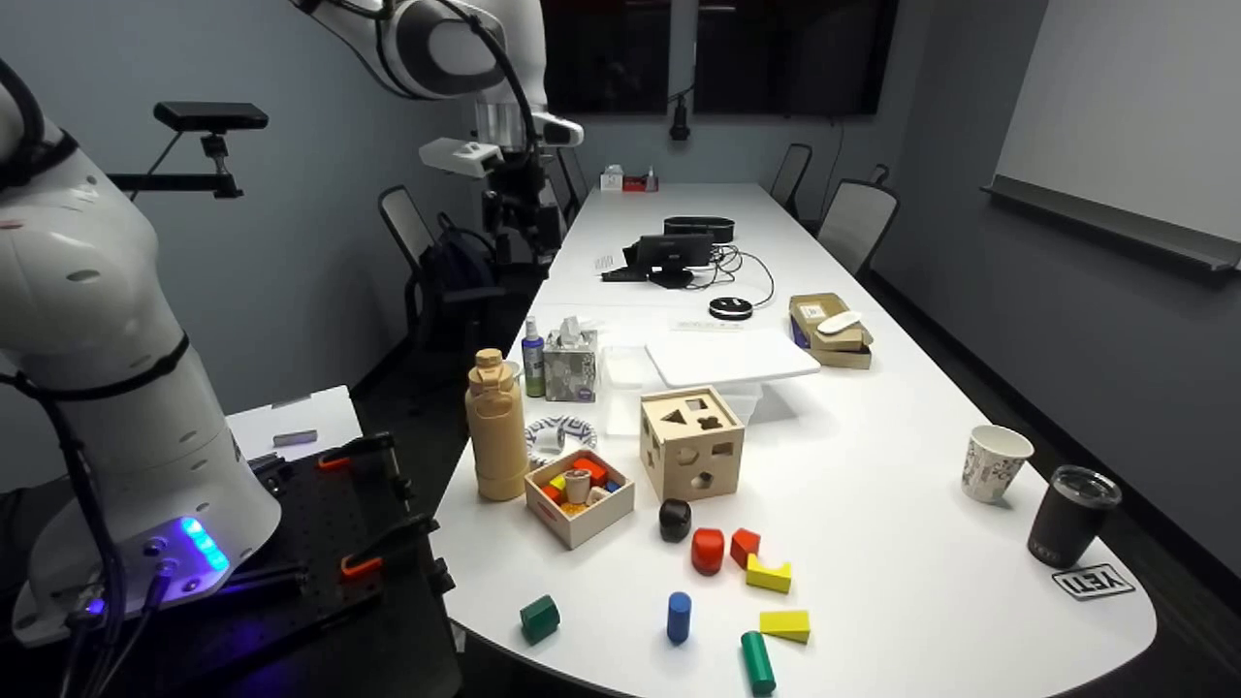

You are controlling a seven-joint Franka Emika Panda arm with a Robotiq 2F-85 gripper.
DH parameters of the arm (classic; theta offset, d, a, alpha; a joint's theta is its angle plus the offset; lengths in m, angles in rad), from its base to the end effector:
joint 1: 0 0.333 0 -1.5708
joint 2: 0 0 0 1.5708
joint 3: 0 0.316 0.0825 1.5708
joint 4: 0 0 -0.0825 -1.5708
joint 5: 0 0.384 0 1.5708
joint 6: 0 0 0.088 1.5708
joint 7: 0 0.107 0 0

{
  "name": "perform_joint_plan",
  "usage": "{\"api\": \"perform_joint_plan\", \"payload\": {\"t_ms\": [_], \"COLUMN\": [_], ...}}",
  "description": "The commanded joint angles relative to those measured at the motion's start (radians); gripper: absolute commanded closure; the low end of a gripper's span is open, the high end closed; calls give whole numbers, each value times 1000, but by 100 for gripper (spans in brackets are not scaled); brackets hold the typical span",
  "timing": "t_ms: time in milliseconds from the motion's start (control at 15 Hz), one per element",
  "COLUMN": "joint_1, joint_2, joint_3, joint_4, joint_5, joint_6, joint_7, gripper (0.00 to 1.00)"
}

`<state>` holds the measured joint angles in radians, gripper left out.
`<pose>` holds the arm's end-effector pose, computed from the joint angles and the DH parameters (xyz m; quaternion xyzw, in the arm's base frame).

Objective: Move the bottle closer to the blocks

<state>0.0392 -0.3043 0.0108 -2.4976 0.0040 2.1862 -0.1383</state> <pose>0.4308 0.0217 0.3947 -0.9957 -0.0926 0.0036 0.0002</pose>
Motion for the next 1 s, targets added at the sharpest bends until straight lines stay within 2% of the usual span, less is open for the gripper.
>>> {"api": "perform_joint_plan", "payload": {"t_ms": [0, 533, 933], "joint_1": [22, 67, 98], "joint_2": [-11, 19, 117], "joint_3": [8, -5, 12], "joint_4": [-38, -131, -187], "joint_5": [-63, -154, -210], "joint_6": [-52, -28, 104], "joint_7": [-113, -454, -687], "gripper": [0, 0, 0]}}
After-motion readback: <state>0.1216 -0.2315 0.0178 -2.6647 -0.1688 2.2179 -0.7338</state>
